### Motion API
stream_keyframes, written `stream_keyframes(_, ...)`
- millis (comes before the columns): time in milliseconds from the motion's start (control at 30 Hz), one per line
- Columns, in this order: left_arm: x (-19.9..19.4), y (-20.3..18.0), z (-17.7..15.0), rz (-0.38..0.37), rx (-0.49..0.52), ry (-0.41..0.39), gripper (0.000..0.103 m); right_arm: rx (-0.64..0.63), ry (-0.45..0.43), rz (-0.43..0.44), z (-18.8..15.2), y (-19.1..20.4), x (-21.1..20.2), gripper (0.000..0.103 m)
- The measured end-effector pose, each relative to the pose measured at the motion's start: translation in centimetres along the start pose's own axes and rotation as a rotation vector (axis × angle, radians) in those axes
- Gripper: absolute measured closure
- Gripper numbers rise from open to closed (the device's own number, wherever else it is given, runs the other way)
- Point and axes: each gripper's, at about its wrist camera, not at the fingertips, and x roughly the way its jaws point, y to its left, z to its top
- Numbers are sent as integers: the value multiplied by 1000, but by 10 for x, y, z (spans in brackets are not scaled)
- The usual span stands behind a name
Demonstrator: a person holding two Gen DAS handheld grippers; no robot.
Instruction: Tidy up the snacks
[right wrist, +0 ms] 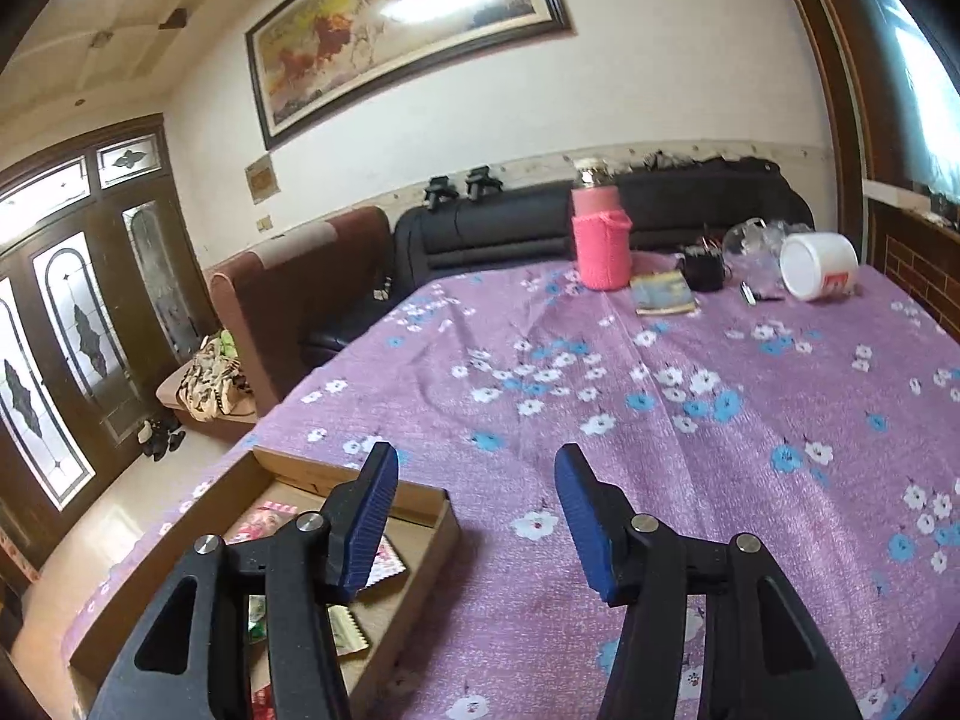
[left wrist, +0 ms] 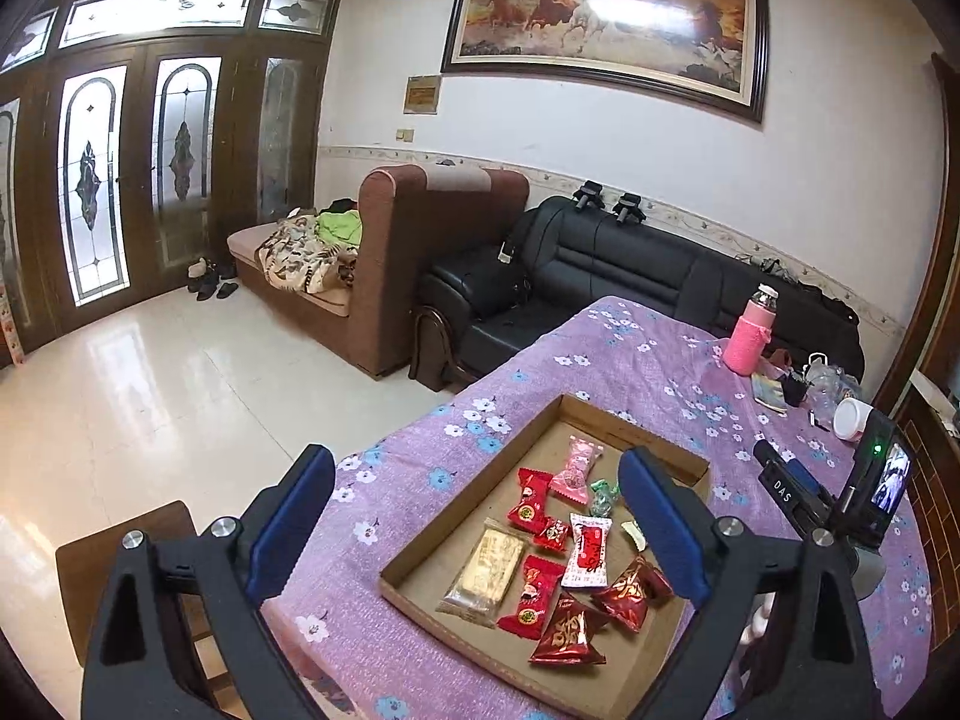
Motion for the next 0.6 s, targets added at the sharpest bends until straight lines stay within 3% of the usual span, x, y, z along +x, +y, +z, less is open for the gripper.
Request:
stream_keyframes(333, 15, -10, -24, -35, -14, 21, 7, -114, -45, 111, 4, 38, -44, 39)
stream_keyframes(400, 22, -17, -31, -53, -5, 32, 7, -166, -30, 140, -5, 46, -68, 30)
stream_keyframes(600, 39, -42, -45, -128, 6, 85, 7, -207, -2, 51, -40, 37, -110, 27)
